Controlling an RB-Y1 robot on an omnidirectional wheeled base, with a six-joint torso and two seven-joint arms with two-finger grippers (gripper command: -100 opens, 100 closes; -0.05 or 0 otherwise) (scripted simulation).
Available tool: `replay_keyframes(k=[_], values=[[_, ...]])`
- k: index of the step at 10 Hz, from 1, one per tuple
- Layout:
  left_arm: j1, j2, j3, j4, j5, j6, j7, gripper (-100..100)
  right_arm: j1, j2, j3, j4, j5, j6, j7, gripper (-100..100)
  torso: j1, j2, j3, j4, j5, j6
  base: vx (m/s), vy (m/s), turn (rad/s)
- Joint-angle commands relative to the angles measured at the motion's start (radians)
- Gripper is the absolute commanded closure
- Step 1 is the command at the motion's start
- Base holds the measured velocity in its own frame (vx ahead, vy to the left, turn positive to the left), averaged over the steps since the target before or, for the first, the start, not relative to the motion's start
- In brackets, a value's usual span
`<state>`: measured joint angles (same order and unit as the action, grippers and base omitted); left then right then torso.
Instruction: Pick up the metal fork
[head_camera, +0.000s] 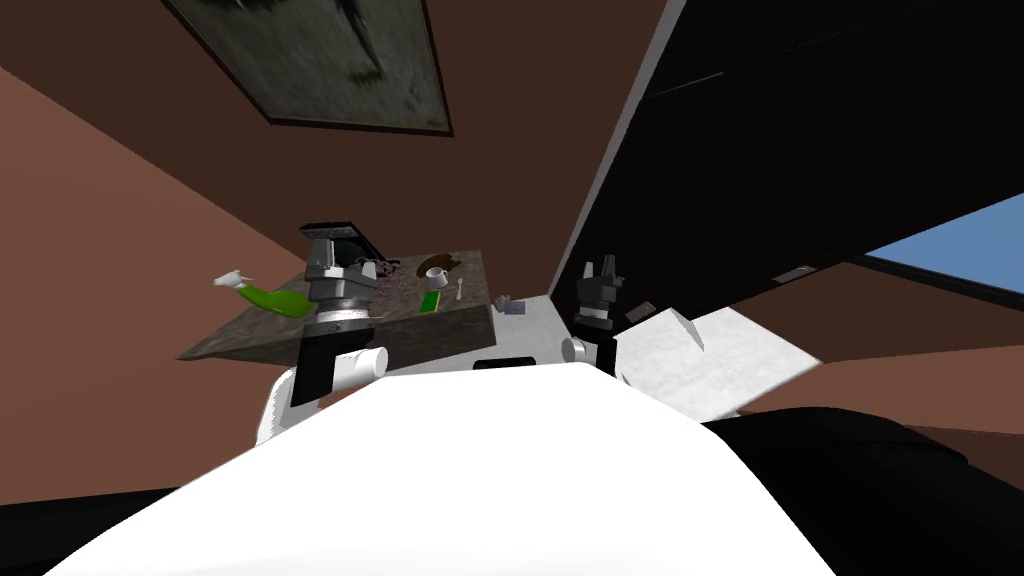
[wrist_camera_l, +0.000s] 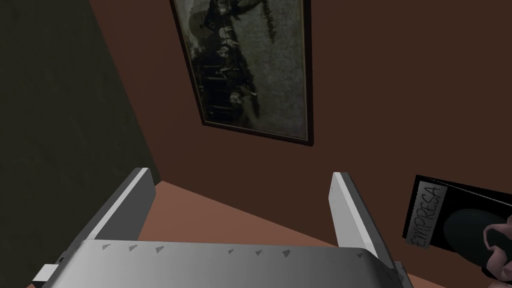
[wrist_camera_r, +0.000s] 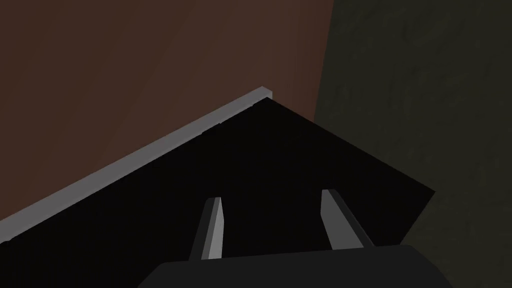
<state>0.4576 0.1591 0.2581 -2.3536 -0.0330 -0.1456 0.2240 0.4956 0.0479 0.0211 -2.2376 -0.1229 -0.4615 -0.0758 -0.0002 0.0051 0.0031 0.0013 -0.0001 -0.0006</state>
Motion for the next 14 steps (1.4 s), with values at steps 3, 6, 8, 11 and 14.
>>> replay_keyframes(k=[3, 6, 8, 11, 14], values=[[-0.014, 0.028, 0.093, 0.012, 0.031, 0.118, 0.068, -100, 0.0, 0.0, 0.0, 0.0, 0.0, 0.0, 0.0, 0, -0.001, 0.001, 0.0, 0.0, 0.0, 0.0, -0.079, -0.051, -0.268], [-0.019, 0.039, 0.138, 0.019, 0.044, 0.192, 0.101, -100, 0.0, 0.0, 0.0, 0.0, 0.0, 0.0, 0.0, 0, 0.001, -0.002, -0.001, 0.0, 0.0, 0.0, -0.039, -0.031, -0.149], [-0.019, 0.039, 0.138, 0.019, 0.044, 0.226, 0.101, -100, 0.0, 0.0, 0.0, 0.0, 0.0, 0.0, 0.0, 0, 0.0, -0.002, -0.001, 0.0, 0.0, 0.0, -0.036, -0.025, -0.107], [-0.024, 0.048, 0.184, 0.027, 0.058, 0.298, 0.136, -100, 0.0, 0.0, 0.0, 0.0, 0.0, 0.0, 0.0, 0, 0.0, -0.001, -0.001, 0.0, 0.0, 0.0, -0.038, -0.034, -0.182], [-0.028, 0.056, 0.232, 0.037, 0.072, 0.372, 0.172, -100, 0.0, 0.0, 0.0, 0.0, 0.0, 0.0, 0.0, 0, 0.0, -0.002, -0.001, 0.0, 0.0, 0.0, -0.029, -0.037, -0.175]])
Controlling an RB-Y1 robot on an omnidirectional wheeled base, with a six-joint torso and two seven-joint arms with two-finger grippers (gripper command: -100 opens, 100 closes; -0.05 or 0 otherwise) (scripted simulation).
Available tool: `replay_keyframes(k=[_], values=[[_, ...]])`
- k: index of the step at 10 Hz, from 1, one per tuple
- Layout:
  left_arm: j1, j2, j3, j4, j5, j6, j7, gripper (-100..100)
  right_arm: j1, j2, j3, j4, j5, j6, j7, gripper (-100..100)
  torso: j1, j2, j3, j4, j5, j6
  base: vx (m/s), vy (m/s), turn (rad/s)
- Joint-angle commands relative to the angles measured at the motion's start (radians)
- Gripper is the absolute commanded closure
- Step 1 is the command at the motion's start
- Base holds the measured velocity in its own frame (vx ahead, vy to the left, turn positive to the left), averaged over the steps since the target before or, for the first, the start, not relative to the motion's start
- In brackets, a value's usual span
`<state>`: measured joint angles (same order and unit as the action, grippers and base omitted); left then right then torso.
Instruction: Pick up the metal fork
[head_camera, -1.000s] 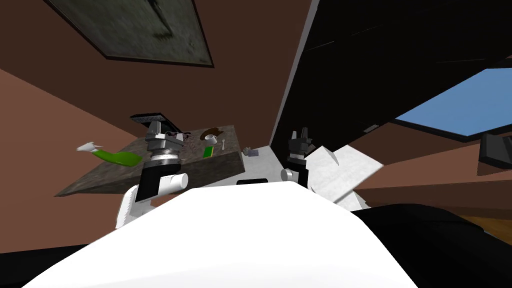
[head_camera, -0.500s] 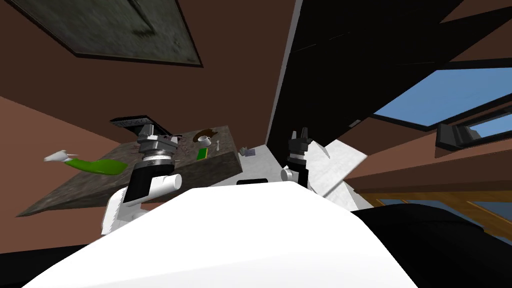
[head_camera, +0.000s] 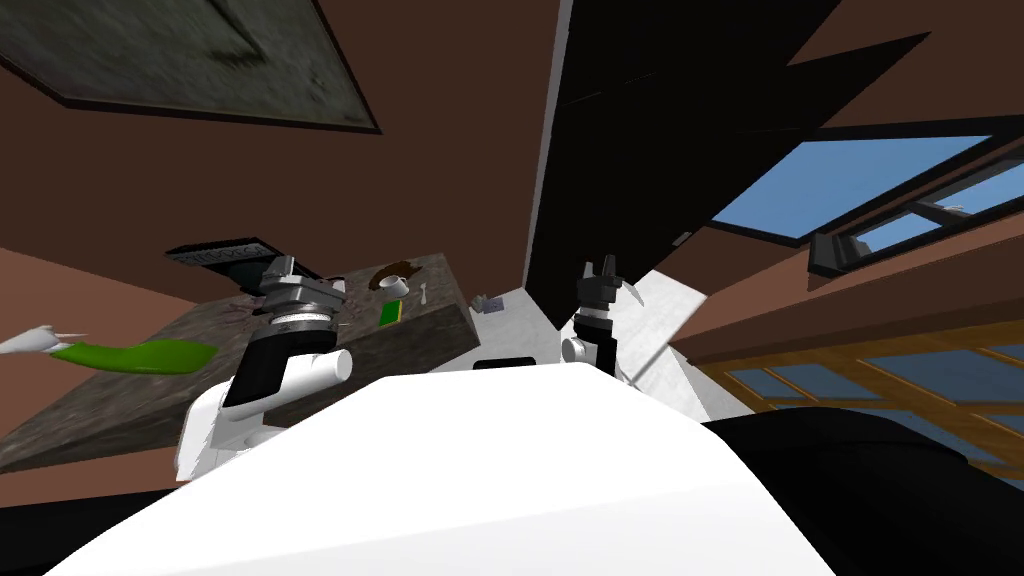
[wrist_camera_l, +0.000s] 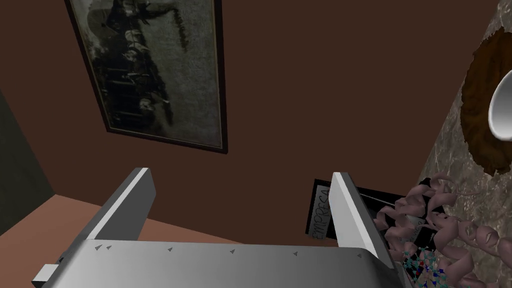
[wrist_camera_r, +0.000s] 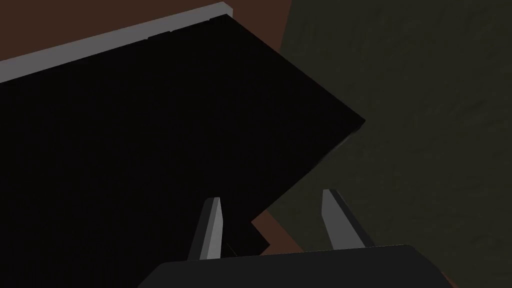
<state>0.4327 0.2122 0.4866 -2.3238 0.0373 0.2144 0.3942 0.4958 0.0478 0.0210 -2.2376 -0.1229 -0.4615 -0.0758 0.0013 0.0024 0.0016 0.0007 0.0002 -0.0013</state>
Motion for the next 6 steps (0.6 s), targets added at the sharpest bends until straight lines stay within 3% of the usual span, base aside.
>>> replay_keyframes(k=[1, 3, 4, 5, 6], values=[[-0.007, 0.011, 0.05, 0.018, 0.015, 0.05, 0.039, -100, 0.0, 0.0, 0.0, 0.0, 0.0, 0.0, 0.0, 0, 0.0, 0.0, 0.0, 0.0, 0.0, 0.0, -0.027, -0.043, -0.365], [-0.007, 0.011, 0.052, 0.018, 0.015, 0.087, 0.039, -100, 0.0, 0.0, 0.0, 0.0, 0.0, 0.0, 0.0, 0, -0.001, 0.001, 0.0, 0.0, 0.0, 0.0, -0.023, -0.029, -0.1], [-0.011, 0.017, 0.099, 0.031, 0.028, 0.118, 0.077, -100, 0.0, 0.0, 0.0, 0.0, 0.0, 0.0, 0.0, 0, 0.0, 0.0, 0.0, 0.0, 0.0, 0.0, -0.026, -0.043, -0.36], [-0.011, 0.017, 0.1, 0.031, 0.028, 0.154, 0.077, -100, 0.0, 0.0, 0.0, 0.0, 0.0, 0.0, 0.0, 0, -0.001, 0.0, 0.0, 0.0, 0.0, 0.001, -0.018, -0.046, -0.228], [-0.013, 0.022, 0.144, 0.045, 0.041, 0.188, 0.116, -100, 0.0, 0.0, 0.0, 0.0, 0.0, 0.0, 0.0, 0, -0.001, 0.0, 0.0, 0.0, 0.0, 0.0, -0.02, -0.074, -0.378]])
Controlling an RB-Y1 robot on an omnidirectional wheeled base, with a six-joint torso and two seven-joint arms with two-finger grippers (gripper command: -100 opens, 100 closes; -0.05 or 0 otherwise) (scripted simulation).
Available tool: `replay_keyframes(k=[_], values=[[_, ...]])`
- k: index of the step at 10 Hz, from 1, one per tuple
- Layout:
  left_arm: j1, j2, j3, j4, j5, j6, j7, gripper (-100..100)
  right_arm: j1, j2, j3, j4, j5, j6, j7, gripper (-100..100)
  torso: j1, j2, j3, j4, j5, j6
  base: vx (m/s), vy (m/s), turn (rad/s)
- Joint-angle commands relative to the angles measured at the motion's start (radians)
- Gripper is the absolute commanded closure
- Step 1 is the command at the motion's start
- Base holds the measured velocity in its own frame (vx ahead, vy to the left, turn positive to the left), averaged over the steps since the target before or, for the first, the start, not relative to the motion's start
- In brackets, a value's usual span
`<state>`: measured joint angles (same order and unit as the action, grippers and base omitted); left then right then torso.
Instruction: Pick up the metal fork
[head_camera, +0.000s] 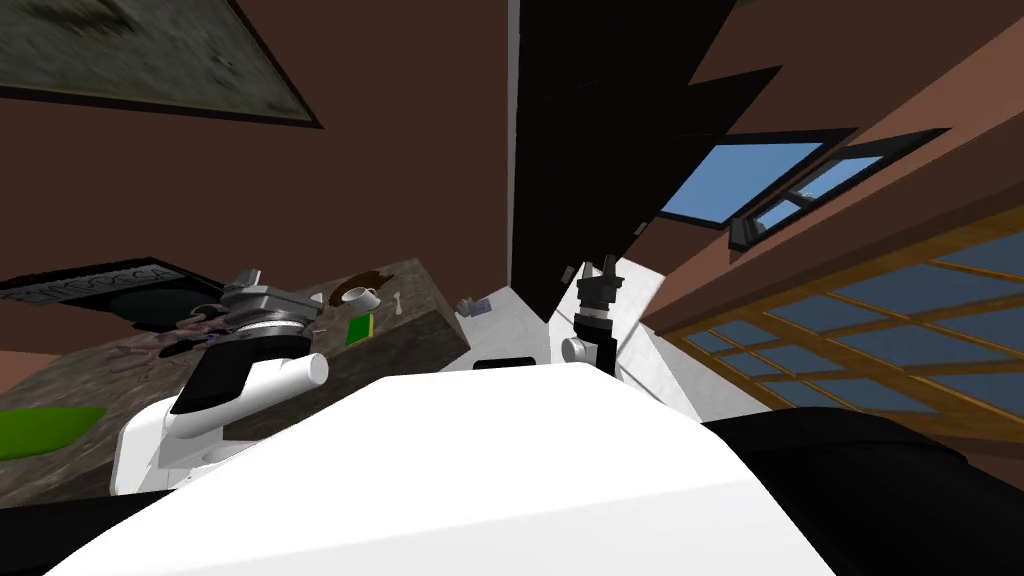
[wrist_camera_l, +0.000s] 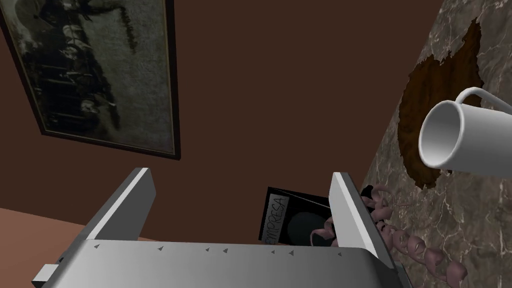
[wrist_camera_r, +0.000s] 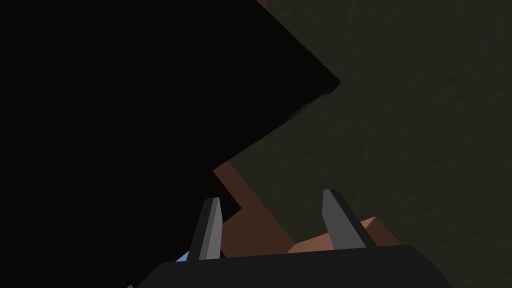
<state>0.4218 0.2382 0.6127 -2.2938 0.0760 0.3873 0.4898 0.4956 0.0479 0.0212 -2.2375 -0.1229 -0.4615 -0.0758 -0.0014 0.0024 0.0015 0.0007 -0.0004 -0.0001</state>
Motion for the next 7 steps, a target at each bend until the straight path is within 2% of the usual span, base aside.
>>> replay_keyframes(k=[1, 2, 3, 4, 5, 6, 7], values=[[-0.003, -0.004, 0.023, 0.015, 0.002, 0.05, 0.02, -100, 0.0, 0.0, 0.0, 0.0, 0.0, 0.0, 0.0, 0, 0.0, 0.0, 0.0, 0.0, 0.0, 0.0, -0.013, -0.047, -0.177], [-0.003, -0.004, 0.023, 0.015, 0.002, 0.067, 0.02, -100, 0.0, 0.0, 0.0, 0.0, 0.0, 0.0, 0.0, 0, 0.001, 0.0, 0.0, 0.0, 0.0, -0.001, -0.003, -0.013, 0.052], [-0.005, 0.0, 0.072, 0.03, 0.014, 0.101, 0.06, -100, 0.0, 0.0, 0.0, 0.0, 0.0, 0.0, 0.0, 0, 0.003, -0.001, 0.0, 0.0, 0.001, -0.001, 0.002, -0.04, -0.28], [-0.005, 0.0, 0.073, 0.03, 0.014, 0.128, 0.06, -100, 0.0, 0.0, 0.0, 0.0, 0.0, 0.0, 0.0, 0, 0.002, -0.001, -0.001, 0.0, 0.001, 0.0, -0.001, -0.035, -0.267], [-0.005, 0.0, 0.073, 0.03, 0.014, 0.145, 0.06, -100, 0.0, 0.0, 0.0, 0.0, 0.0, 0.0, 0.0, 0, 0.002, -0.001, -0.001, 0.0, 0.0, -0.001, -0.004, -0.012, -0.023], [-0.006, 0.003, 0.122, 0.047, 0.026, 0.179, 0.1, -100, 0.0, 0.0, 0.0, 0.0, 0.0, 0.0, 0.0, 0, 0.004, -0.001, 0.0, 0.0, 0.001, -0.002, -0.002, -0.041, -0.408], [-0.006, 0.003, 0.122, 0.047, 0.026, 0.193, 0.1, -100, 0.0, 0.0, 0.0, 0.0, 0.0, 0.0, 0.0, 0, 0.002, -0.001, 0.0, 0.0, 0.001, 0.0, 0.002, -0.032, -0.177]])
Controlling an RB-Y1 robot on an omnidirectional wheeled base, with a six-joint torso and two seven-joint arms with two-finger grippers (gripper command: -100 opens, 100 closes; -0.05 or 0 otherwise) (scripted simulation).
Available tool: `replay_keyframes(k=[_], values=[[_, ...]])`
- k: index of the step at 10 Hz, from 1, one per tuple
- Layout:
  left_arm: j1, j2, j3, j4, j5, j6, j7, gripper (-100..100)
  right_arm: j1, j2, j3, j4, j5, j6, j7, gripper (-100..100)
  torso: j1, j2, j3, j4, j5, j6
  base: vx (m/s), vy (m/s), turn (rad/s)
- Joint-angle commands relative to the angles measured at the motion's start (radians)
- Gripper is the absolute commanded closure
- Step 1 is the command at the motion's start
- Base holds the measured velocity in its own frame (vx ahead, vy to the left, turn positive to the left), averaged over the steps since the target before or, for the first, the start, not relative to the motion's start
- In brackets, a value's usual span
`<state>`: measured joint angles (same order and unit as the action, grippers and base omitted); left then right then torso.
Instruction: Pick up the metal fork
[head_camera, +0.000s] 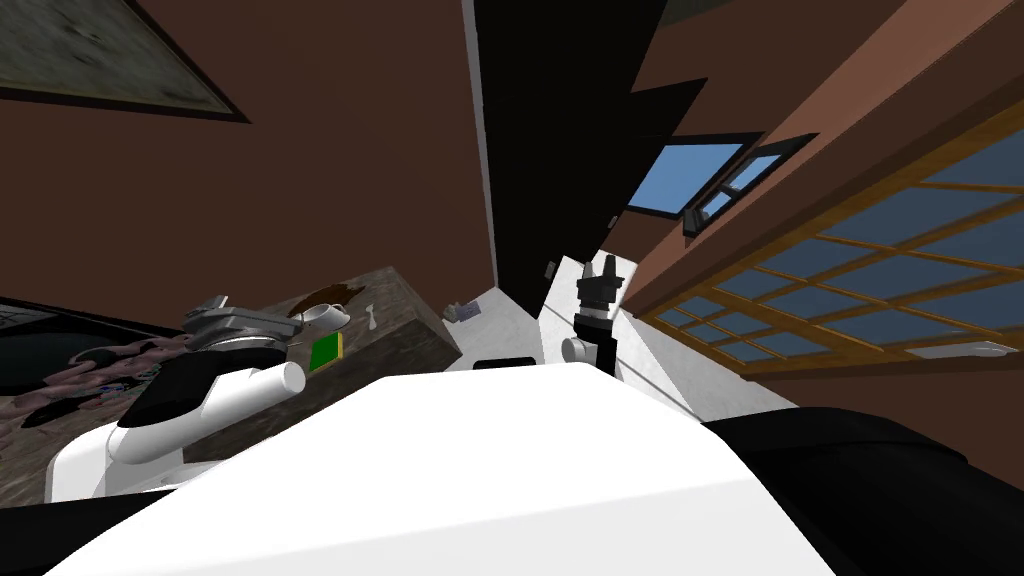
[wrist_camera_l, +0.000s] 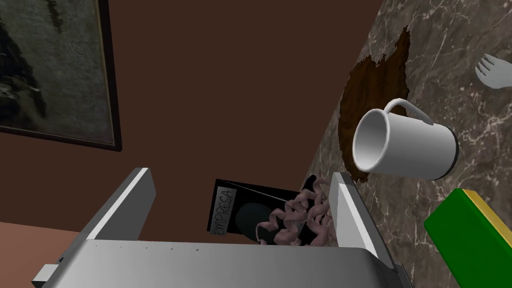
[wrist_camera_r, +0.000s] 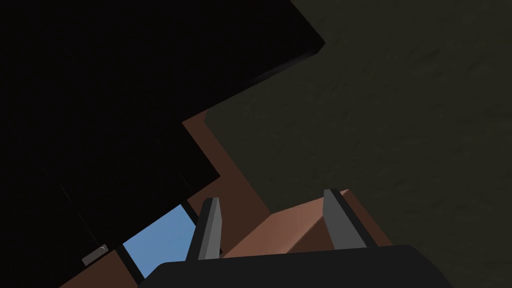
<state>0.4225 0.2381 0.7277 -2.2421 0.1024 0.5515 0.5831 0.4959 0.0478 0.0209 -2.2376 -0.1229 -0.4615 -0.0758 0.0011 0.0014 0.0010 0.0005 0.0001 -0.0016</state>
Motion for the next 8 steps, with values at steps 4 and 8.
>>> replay_keyframes(k=[4, 8], values=[[-0.007, 0.005, 0.057, 0.013, 0.01, 0.119, 0.048, -100, 0.0, 0.0, 0.0, 0.0, 0.0, 0.0, 0.0, 0, 0.0, 0.0, 0.0, 0.0, 0.0, 0.001, 0.006, -0.021, -0.129], [-0.006, 0.006, 0.147, 0.051, 0.03, 0.244, 0.131, -100, 0.0, 0.0, 0.0, 0.0, 0.0, 0.0, 0.0, 0, 0.001, -0.001, -0.001, 0.0, 0.0, 0.0, 0.023, -0.019, -0.205]])
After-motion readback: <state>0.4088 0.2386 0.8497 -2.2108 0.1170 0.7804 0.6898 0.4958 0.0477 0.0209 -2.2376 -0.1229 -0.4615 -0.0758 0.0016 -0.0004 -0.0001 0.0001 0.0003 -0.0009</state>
